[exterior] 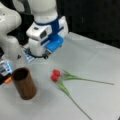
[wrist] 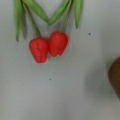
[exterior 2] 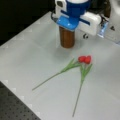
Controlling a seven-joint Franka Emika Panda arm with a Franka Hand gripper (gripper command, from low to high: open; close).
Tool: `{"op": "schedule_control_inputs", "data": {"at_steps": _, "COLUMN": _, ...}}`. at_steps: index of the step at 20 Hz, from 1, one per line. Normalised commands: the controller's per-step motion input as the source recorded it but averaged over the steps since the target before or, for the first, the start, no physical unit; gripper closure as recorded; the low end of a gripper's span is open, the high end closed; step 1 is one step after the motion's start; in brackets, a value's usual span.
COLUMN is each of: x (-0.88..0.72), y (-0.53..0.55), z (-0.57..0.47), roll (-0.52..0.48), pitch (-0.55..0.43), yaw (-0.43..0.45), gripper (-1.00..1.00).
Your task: Flower insertion into a vase
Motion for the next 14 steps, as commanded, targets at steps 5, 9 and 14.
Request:
{"op": "schedule_control_inputs", "data": {"at_steps": 5, "x": 0.43, "y": -0.26, "z": -0.24, "roll": 0.006, "pitch": 0.068, "yaw": 0.036, "gripper": -1.00}}
{"op": "schedule_control_inputs", "data": {"at_steps": 9, "x": 0.44, "y": -0.13, "z": -0.23, "roll": 0.011, "pitch": 0.142, "yaw": 0.077, "gripper": -1.00}}
{"op": "schedule_control_inputs", "data": {"at_steps": 14, "x": 0.37, "y": -0.05, "z": -0.08, "roll": 0.053, "pitch": 0.132, "yaw": 0.091, "gripper": -1.00}}
